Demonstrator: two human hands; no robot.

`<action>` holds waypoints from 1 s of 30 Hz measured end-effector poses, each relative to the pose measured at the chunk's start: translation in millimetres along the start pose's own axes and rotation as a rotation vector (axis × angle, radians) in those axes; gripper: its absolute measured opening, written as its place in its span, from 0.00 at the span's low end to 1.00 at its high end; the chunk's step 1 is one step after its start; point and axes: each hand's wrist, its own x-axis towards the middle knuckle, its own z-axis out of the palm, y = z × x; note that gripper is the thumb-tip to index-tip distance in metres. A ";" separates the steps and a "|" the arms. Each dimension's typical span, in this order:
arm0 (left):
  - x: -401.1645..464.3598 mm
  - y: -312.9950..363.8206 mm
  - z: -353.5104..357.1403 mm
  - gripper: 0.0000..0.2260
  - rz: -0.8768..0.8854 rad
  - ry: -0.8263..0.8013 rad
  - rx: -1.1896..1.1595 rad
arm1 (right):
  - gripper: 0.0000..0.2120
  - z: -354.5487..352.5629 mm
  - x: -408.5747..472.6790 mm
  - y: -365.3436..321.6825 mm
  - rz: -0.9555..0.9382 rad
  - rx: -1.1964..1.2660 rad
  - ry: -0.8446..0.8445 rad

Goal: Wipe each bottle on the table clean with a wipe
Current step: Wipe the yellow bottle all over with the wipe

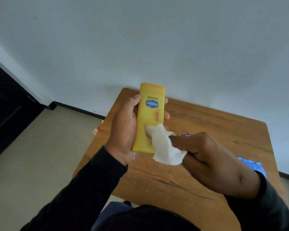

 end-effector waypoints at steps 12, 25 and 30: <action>-9.7 -2.2 2.8 0.25 0.073 0.042 -0.020 | 0.15 3.1 3.1 3.0 0.076 -0.115 0.104; -17.5 -9.8 2.9 0.25 0.065 0.067 0.010 | 0.10 0.4 -5.1 -4.4 0.051 -0.134 -0.013; -16.3 -10.2 8.0 0.26 0.053 0.055 -0.031 | 0.12 6.8 0.4 -3.2 0.057 -0.170 0.048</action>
